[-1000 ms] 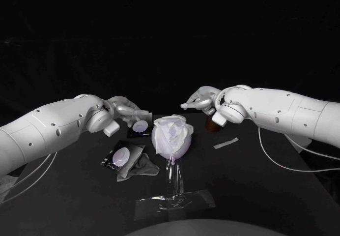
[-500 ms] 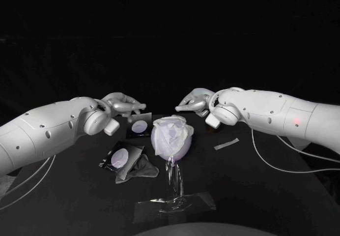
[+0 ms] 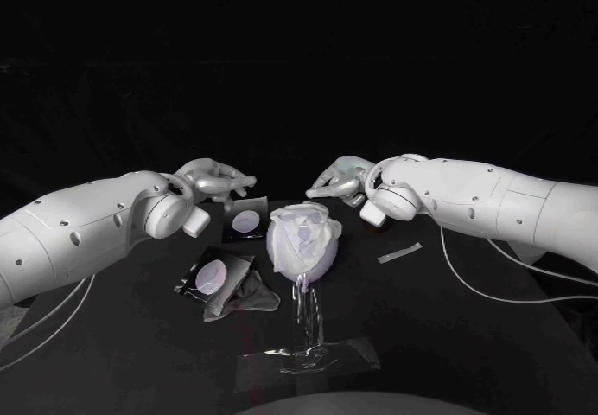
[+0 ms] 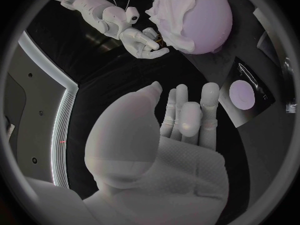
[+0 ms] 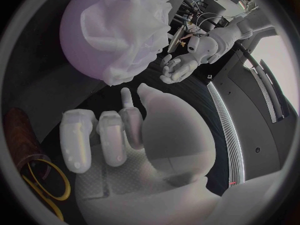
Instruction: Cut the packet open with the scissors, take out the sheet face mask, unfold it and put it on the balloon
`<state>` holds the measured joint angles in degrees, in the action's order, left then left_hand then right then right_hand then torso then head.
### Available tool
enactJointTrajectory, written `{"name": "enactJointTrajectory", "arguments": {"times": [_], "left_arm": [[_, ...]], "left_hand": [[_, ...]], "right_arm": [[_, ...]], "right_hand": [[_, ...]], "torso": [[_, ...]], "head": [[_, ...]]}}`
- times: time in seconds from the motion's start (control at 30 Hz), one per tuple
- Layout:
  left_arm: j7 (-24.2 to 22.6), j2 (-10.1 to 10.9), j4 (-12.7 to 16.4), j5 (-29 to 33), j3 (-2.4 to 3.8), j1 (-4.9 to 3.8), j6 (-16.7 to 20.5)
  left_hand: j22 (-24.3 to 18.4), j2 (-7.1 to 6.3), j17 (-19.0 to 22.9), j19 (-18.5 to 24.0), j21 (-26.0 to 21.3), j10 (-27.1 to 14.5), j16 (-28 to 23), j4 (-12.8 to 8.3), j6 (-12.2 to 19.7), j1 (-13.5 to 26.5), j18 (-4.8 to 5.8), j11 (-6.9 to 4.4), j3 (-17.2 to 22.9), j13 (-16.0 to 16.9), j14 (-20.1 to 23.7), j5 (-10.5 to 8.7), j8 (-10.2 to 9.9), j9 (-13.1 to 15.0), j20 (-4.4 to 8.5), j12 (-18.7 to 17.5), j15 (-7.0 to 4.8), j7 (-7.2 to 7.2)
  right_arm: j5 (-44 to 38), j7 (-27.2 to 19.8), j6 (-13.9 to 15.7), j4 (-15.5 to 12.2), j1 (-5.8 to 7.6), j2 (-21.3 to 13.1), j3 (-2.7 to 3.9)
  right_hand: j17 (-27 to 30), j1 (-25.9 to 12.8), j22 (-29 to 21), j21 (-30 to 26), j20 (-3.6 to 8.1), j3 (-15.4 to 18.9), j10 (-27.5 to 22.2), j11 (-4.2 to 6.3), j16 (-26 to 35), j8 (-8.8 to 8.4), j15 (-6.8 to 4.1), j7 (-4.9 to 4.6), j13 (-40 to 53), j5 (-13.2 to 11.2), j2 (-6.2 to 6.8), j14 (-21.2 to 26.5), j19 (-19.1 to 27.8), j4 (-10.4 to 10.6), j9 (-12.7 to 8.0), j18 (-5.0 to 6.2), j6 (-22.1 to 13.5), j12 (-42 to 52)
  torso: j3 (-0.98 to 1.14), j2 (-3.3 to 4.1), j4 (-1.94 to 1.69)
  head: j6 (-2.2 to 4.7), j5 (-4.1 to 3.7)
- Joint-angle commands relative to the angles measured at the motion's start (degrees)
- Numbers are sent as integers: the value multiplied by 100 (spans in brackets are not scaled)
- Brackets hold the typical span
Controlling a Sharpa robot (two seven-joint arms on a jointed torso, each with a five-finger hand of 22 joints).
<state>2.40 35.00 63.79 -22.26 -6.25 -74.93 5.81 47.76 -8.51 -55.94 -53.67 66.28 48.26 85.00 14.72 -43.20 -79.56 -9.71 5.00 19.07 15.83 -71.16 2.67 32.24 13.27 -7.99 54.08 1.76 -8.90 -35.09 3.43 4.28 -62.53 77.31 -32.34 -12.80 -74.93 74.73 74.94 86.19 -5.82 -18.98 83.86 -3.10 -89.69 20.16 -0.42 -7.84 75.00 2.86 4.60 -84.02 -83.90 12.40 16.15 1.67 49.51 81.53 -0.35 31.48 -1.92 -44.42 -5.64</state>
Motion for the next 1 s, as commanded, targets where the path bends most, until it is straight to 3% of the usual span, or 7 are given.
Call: {"name": "enactJointTrajectory", "arguments": {"times": [0.03,0.53,1.0], "left_arm": [[-114,-3,24,70,10,-11,89],[-76,-12,31,71,9,-10,46],[-49,3,80,71,9,-10,26]], "left_hand": [[12,-11,-7,-46,28,37,28,37,-53,-35,35,-5,9,-11,-45,9,-35,-12,11,-38,-2,8],[62,-16,-73,-94,59,44,41,51,-55,-32,46,-6,6,-14,-88,10,-42,-18,14,-40,-3,7],[125,-23,-132,-156,100,54,57,63,-64,-41,60,-9,6,-19,-132,9,-48,-23,17,-41,-5,10]], "right_arm": [[-193,-43,-140,-36,-3,17,3],[-267,16,-238,9,-18,70,3],[-255,49,-363,58,-55,123,3]], "right_hand": [[-1507,1,1380,12,29,15,62,-26,-31,-22,-8,-23,793,-9,16,-598,-393,-3,-7,-72,23,14],[-1507,-18,1379,12,24,26,57,-32,-31,-38,-3,-27,789,-9,18,-598,-392,6,-12,-72,36,10],[-1507,-27,1379,12,16,23,51,-38,-31,-56,6,-32,788,-9,-15,-598,-391,14,-16,-71,90,7]], "torso": [[-1,1,5],[0,14,9],[-2,-1,10]], "head": [[-12,11],[5,8],[-50,32]]}}
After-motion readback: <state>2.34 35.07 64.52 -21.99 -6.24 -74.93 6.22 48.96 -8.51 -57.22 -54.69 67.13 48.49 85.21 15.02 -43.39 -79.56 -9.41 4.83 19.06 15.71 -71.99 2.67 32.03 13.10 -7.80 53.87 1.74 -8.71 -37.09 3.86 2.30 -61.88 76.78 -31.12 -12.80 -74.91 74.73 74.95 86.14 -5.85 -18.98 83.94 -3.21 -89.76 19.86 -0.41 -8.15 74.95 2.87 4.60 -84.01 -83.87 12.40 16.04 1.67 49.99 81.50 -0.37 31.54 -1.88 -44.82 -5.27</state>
